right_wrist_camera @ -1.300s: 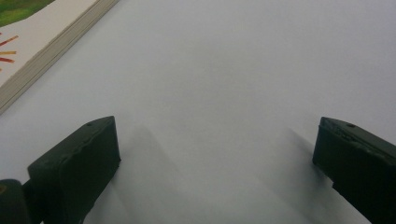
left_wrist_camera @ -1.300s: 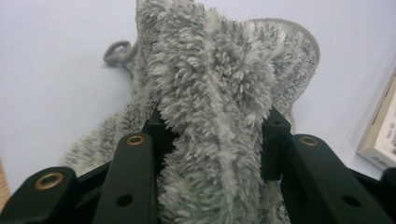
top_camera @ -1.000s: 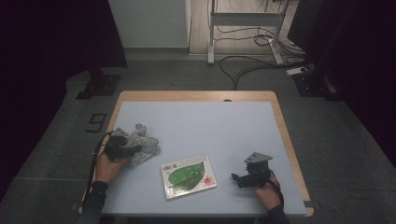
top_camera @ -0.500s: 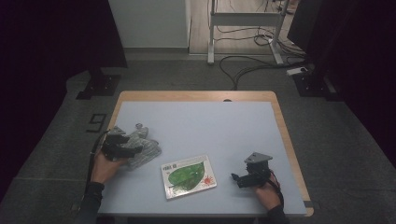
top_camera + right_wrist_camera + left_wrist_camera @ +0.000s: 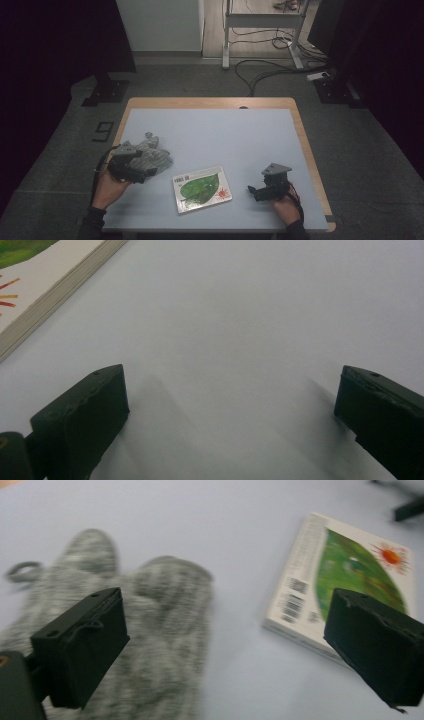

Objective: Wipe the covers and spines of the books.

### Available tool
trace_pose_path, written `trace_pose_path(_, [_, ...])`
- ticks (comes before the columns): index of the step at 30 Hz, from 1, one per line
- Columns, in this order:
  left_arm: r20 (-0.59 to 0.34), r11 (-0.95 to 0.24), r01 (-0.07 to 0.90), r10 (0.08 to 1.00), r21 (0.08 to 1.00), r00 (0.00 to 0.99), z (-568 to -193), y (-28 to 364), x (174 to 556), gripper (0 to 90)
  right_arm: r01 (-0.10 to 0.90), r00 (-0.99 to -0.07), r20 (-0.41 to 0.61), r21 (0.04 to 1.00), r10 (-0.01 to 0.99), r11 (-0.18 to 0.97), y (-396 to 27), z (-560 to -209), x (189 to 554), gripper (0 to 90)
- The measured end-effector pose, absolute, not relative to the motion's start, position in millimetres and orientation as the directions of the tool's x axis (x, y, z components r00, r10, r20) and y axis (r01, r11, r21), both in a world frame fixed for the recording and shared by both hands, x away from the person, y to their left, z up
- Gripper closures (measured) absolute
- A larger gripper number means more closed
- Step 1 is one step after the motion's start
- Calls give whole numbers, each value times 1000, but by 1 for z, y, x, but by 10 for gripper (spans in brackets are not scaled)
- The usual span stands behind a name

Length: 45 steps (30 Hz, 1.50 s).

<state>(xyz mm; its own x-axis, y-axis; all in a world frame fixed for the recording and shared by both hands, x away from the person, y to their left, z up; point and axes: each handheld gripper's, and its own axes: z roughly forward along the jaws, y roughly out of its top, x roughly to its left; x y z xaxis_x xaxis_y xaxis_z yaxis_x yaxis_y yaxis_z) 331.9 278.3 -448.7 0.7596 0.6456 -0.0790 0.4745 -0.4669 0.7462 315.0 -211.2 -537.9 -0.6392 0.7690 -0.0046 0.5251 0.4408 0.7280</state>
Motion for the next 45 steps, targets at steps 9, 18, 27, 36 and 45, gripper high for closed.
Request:
trace_pose_path(9, [-67, -539, 419, 554, 731, 830, -467, 255, 305, 0, 525, -639, -5, 728, 769, 441, -211, -538, 315, 4])
trace_pose_path(18, [-35, -618, 380, 496, 688, 868, -496, 233, 294, 0, 525, -639, -4, 728, 769, 440, -211, -538, 315, 4])
trace_pose_path(27, [-17, -671, 369, 469, 643, 883, -522, 218, 292, 0, 526, -640, -2, 728, 769, 440, -211, -538, 315, 6])
trace_pose_path(36, [-81, -628, 385, 457, 676, 886, -528, 218, 294, 0, 528, -642, 0, 726, 767, 442, -212, -538, 316, 8])
trace_pose_path(45, [-81, -640, 368, 431, 674, 899, -528, 205, 295, 0, 529, -648, 3, 721, 761, 448, -212, -536, 317, 18])
